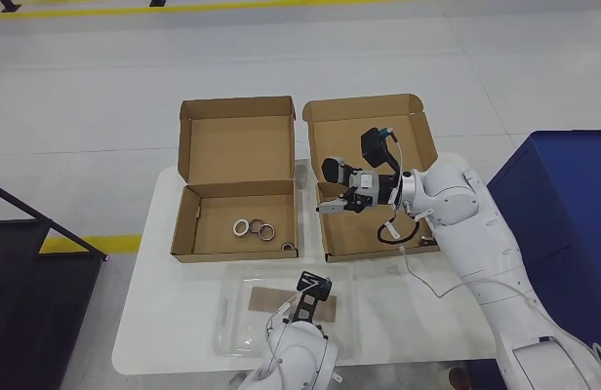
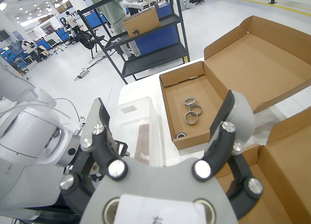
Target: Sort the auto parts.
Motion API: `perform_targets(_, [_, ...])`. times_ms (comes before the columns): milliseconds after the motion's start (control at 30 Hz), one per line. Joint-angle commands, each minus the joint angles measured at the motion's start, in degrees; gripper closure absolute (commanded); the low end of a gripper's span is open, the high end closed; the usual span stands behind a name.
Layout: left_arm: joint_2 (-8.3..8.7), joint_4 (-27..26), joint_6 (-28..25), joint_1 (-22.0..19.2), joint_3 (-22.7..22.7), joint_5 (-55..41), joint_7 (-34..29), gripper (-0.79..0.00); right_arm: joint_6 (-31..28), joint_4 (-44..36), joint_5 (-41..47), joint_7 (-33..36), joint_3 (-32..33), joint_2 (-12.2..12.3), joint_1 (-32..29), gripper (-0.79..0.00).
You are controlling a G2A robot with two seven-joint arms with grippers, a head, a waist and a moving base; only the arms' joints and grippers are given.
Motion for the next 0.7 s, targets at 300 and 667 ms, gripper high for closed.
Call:
perform_targets(300, [-2.86, 2.4, -1.2, 0.9, -1.9, 2.8, -1.2, -0.376, 0.0, 0.0, 0.0, 0.0, 0.0, 0.0, 0.0, -0.785])
perform_targets(667, [-3.87, 1.3, -2.3, 2.7, -3.6, 4.0, -1.2, -0.286, 0.0, 0.0, 0.0, 0.0, 0.0, 0.0, 0.0, -0.785])
